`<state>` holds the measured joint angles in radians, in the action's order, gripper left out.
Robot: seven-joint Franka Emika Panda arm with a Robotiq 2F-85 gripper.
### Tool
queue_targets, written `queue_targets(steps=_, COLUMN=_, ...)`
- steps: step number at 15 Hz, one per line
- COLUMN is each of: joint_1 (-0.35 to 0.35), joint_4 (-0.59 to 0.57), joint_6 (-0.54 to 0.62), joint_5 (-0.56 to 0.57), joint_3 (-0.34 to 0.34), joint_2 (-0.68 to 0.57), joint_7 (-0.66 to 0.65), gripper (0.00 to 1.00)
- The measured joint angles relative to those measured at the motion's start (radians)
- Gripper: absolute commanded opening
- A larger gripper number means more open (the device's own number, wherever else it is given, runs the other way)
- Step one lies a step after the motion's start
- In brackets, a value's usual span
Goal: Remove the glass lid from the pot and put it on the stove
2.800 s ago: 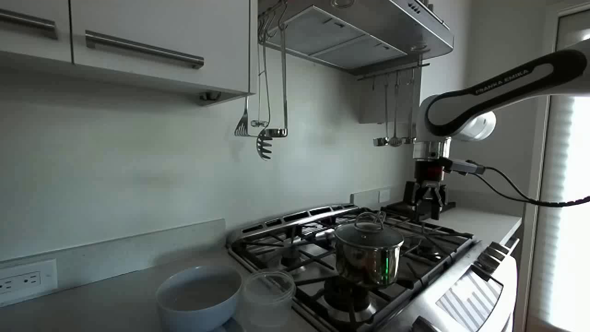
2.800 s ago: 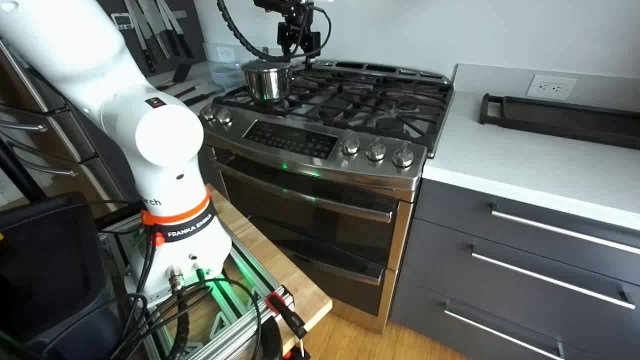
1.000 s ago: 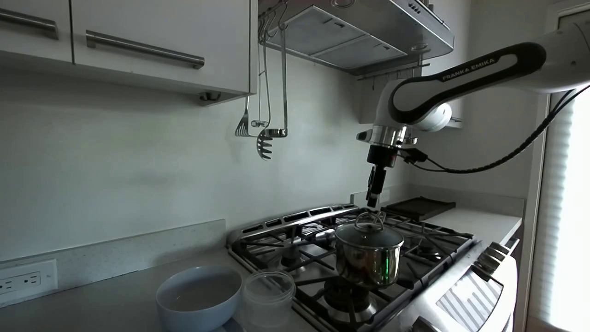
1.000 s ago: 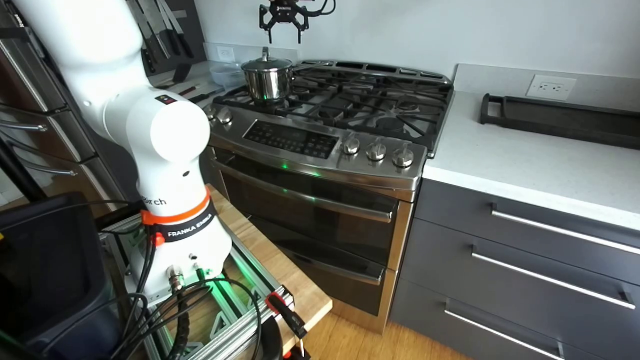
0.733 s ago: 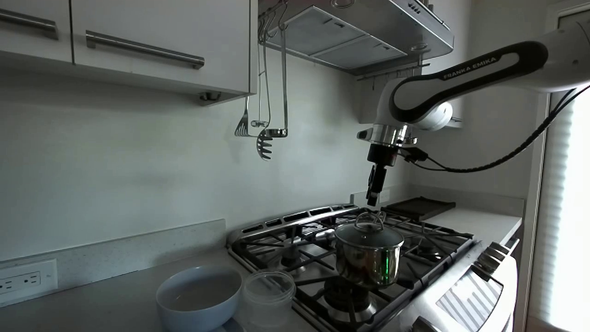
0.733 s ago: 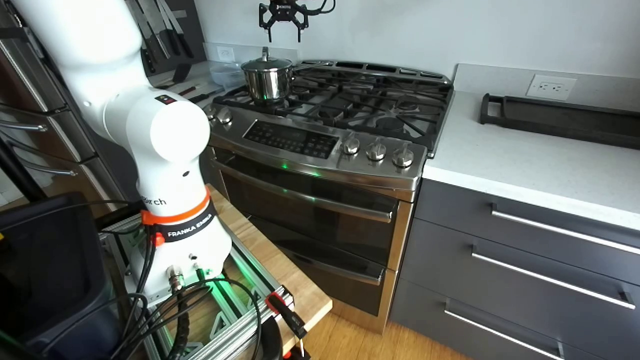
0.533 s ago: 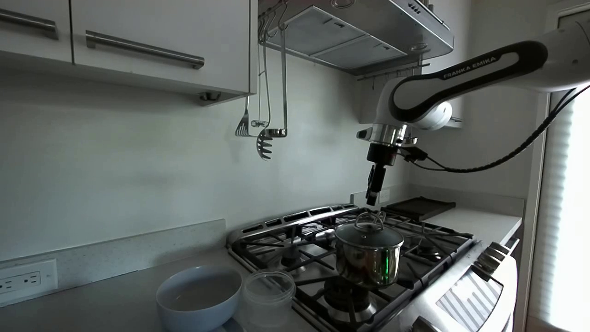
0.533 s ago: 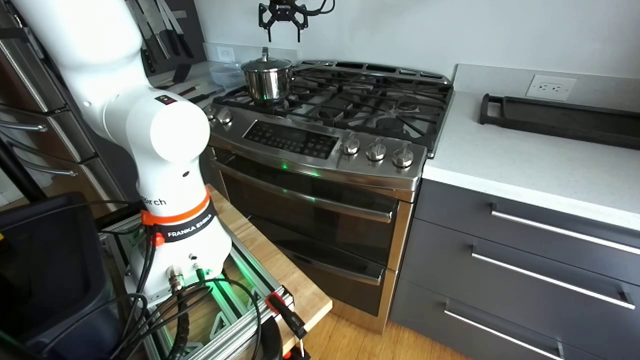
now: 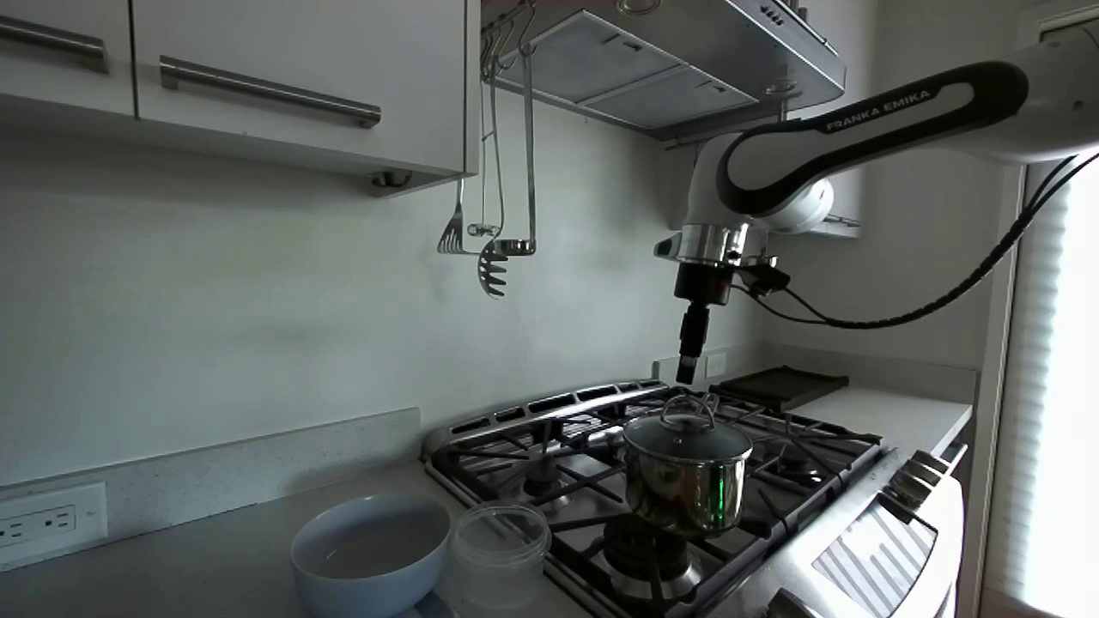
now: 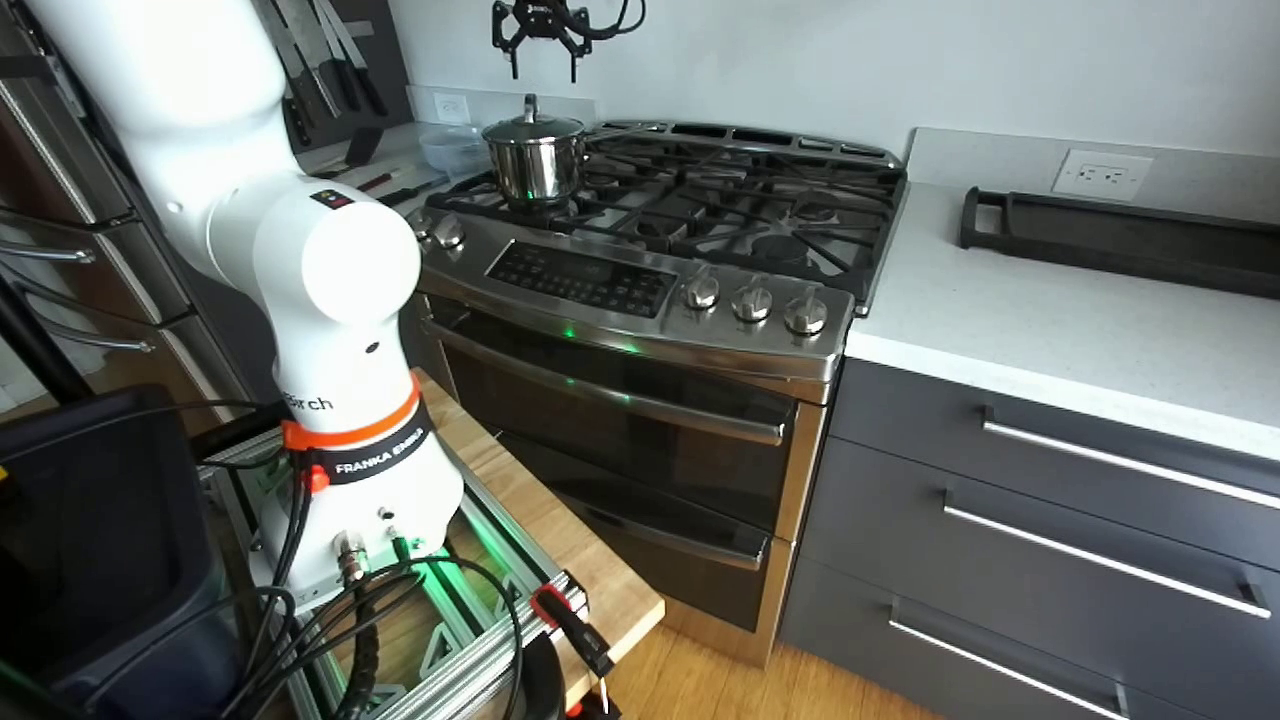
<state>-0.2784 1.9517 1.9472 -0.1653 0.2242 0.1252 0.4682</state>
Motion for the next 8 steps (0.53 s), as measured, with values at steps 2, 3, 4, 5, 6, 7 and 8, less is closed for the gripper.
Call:
queue_targets(steps=2, joint_1=-0.002, joint_4=-0.006, joint_6=-0.014, joint_5=0.000, joint_3=0.011, joint_2=-0.010, joint_7=-0.026, gripper=1.00)
queue_targets(steps=3, joint_1=-0.002, joint_4=-0.007, joint_6=-0.014, joint_5=0.002, joint_3=0.015, joint_2=-0.017, joint_7=-0.035, gripper=0.96)
queue_targets(steps=4, joint_1=-0.002, joint_4=-0.007, joint_6=-0.013, joint_5=0.002, joint_3=0.017, joint_2=-0.025, joint_7=-0.037, gripper=0.81)
queue_targets(steps=5, joint_1=-0.002, joint_4=-0.007, joint_6=-0.013, joint_5=0.005, joint_3=0.018, joint_2=-0.033, joint_7=-0.038, gripper=0.72)
queue_targets(steps=6, joint_1=-0.002, joint_4=-0.007, joint_6=-0.012, joint_5=0.005, joint_3=0.019, joint_2=-0.041, joint_7=-0.039, gripper=0.70)
queue_targets(steps=7, joint_1=-0.002, joint_4=-0.007, joint_6=-0.012, joint_5=0.005, joint_3=0.020, joint_2=-0.049, joint_7=-0.039, gripper=0.63)
queue_targets(steps=8, joint_1=-0.002, joint_4=-0.007, joint_6=-0.011, joint_5=0.005, joint_3=0.021, joint_2=-0.057, joint_7=-0.039, gripper=0.55)
